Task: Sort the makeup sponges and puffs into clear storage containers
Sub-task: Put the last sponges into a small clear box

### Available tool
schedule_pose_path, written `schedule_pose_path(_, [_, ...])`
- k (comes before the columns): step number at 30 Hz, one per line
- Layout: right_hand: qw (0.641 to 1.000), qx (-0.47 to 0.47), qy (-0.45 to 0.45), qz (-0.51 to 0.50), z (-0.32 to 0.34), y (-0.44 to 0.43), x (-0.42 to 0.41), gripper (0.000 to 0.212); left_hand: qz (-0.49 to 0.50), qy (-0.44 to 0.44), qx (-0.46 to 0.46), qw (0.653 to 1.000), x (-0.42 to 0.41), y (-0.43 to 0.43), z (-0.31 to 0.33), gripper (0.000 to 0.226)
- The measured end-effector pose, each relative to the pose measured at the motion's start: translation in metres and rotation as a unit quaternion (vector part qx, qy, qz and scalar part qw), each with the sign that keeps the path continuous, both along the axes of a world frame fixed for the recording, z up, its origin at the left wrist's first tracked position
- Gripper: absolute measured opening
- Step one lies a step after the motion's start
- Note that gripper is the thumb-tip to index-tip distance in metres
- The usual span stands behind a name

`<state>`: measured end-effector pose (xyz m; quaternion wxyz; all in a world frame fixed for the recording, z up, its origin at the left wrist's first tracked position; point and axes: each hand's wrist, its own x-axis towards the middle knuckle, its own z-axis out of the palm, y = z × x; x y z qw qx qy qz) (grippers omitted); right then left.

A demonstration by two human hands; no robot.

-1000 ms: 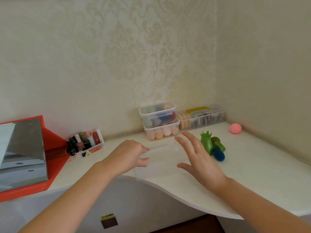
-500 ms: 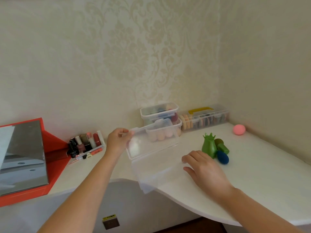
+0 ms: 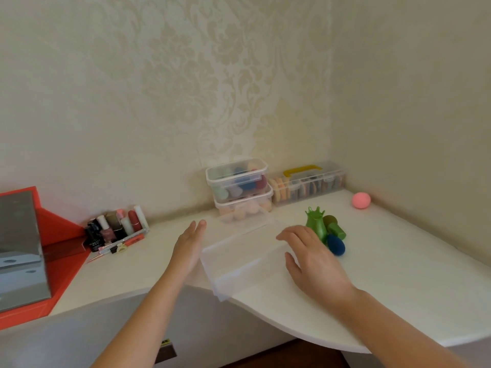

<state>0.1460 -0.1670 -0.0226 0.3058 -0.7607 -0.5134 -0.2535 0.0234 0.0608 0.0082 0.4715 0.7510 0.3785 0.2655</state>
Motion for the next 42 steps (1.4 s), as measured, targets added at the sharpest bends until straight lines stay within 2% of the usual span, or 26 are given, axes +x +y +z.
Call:
schedule_pose_path(3, [0.996,0.079,0.029,0.002,0.016,-0.012,0.007,0.035,0.018,-0.037,0.033,0.999,-0.009,-0.030,0.004,0.056])
schedule_pose_path(7, [0.972,0.163,0.145,-0.081,0.030,-0.027,0.051,0.031,-0.032,-0.017,0.203,0.979,-0.022,-0.056,0.000,0.034])
schedule_pose_path(9, [0.958,0.148,0.197,-0.147,0.025,-0.033,0.081,0.030,-0.068,-0.002,0.235,0.970,-0.022,-0.063,-0.004,0.021])
schedule_pose_path(11, [0.947,0.121,0.224,-0.196,0.018,-0.036,0.108,0.033,-0.080,0.009,0.218,0.973,-0.021,-0.065,-0.007,0.016])
schedule_pose_path(16, [0.928,-0.053,0.251,-0.269,0.002,-0.034,0.163,0.054,-0.096,0.033,0.181,0.978,-0.016,-0.063,-0.009,0.018])
schedule_pose_path(19, [0.914,-0.076,0.261,-0.300,-0.002,-0.032,0.175,0.055,-0.106,0.060,0.184,0.975,-0.015,-0.060,-0.009,0.021])
schedule_pose_path(23, [0.912,0.015,0.283,-0.296,0.006,-0.027,0.177,0.043,-0.112,0.067,0.184,0.974,-0.015,-0.060,-0.009,0.023])
schedule_pose_path(27, [0.910,0.059,0.294,-0.287,0.010,-0.028,0.172,0.029,-0.108,0.065,0.185,0.975,-0.015,-0.061,-0.007,0.025])
schedule_pose_path(31, [0.893,0.246,0.329,-0.180,0.049,-0.031,0.134,0.031,-0.104,0.068,0.173,0.977,-0.015,-0.064,-0.005,0.027])
schedule_pose_path(32, [0.896,0.264,0.329,-0.139,0.064,-0.031,0.119,0.034,-0.102,0.066,0.173,0.977,-0.015,-0.064,-0.005,0.027])
schedule_pose_path(34, [0.913,0.214,0.347,-0.037,0.087,-0.023,0.087,0.037,-0.095,0.062,0.179,0.977,-0.013,-0.064,-0.006,0.026])
schedule_pose_path(36, [0.923,0.100,0.366,0.070,0.099,-0.011,0.054,0.038,-0.085,0.042,0.175,0.980,-0.012,-0.066,-0.008,0.023])
schedule_pose_path(39, [0.932,-0.060,0.323,0.154,0.100,0.009,0.013,0.031,-0.066,-0.071,0.116,0.988,-0.015,-0.071,-0.011,0.017])
schedule_pose_path(42, [0.913,-0.192,0.312,0.179,0.094,0.029,-0.015,0.032,-0.047,-0.185,0.049,0.980,-0.017,-0.079,-0.016,0.017])
